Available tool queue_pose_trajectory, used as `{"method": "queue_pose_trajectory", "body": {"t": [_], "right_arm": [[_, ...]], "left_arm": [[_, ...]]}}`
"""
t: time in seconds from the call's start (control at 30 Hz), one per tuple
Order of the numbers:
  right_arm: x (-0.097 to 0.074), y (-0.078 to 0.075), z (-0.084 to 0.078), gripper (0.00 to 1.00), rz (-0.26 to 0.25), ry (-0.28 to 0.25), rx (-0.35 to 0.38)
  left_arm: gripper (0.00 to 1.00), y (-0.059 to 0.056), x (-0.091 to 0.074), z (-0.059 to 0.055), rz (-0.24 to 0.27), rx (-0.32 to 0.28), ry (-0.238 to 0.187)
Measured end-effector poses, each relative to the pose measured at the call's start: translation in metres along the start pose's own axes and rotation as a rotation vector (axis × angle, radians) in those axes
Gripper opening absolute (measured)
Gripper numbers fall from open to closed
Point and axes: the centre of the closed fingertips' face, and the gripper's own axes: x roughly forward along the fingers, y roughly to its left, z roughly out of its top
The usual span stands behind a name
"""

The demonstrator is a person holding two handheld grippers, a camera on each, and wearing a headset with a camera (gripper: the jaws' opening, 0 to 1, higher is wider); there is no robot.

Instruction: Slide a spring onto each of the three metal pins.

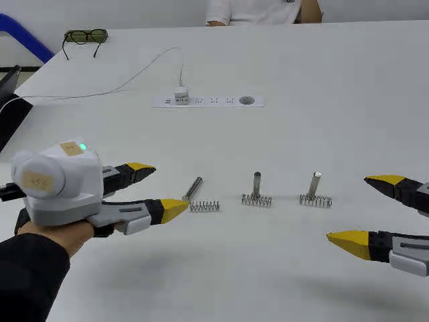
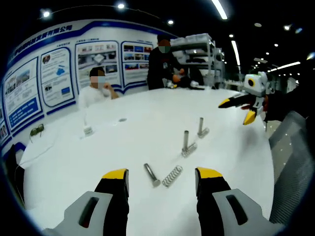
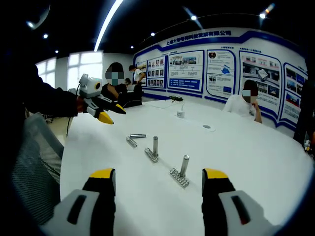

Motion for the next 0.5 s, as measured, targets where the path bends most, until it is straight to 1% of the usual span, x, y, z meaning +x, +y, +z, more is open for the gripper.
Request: {"method": "queue_pose_trajectory", "body": {"t": [0.03, 0.07, 0.2, 0.27, 0.3, 0.37, 0.4, 0.47, 0.5], "right_arm": [[0.0, 0.0, 0.0, 0.73, 0.001, 0.002, 0.0], [0.001, 0.001, -0.001, 0.73, 0.002, 0.005, -0.001], [0.001, 0.0, -0.003, 0.73, 0.0, 0.011, 0.0], [0.0, -0.001, -0.004, 0.72, -0.002, 0.012, 0.004], [0.0, -0.001, -0.004, 0.72, -0.004, 0.014, 0.006], [0.0, -0.001, -0.005, 0.72, -0.006, 0.014, 0.009], [-0.001, -0.002, -0.005, 0.72, -0.008, 0.014, 0.011], [-0.001, -0.003, -0.006, 0.72, -0.012, 0.014, 0.014], [-0.002, -0.003, -0.006, 0.72, -0.013, 0.014, 0.016]], "left_arm": [[0.53, 0.001, 0.003, 0.0, 0.001, -0.002, 0.008], [0.52, 0.004, 0.007, 0.0, 0.005, -0.016, 0.026], [0.46, 0.01, 0.018, 0.006, 0.013, -0.039, 0.034], [0.45, 0.011, 0.026, 0.008, 0.008, -0.05, 0.052], [0.45, 0.012, 0.031, 0.007, 0.012, -0.042, 0.072], [0.42, 0.014, 0.037, 0.005, 0.01, -0.033, 0.095], [0.41, 0.017, 0.041, 0.003, 0.023, -0.036, 0.118], [0.37, 0.021, 0.048, 0.002, 0.032, -0.043, 0.128], [0.36, 0.022, 0.05, 0.0, 0.04, -0.049, 0.14]]}}
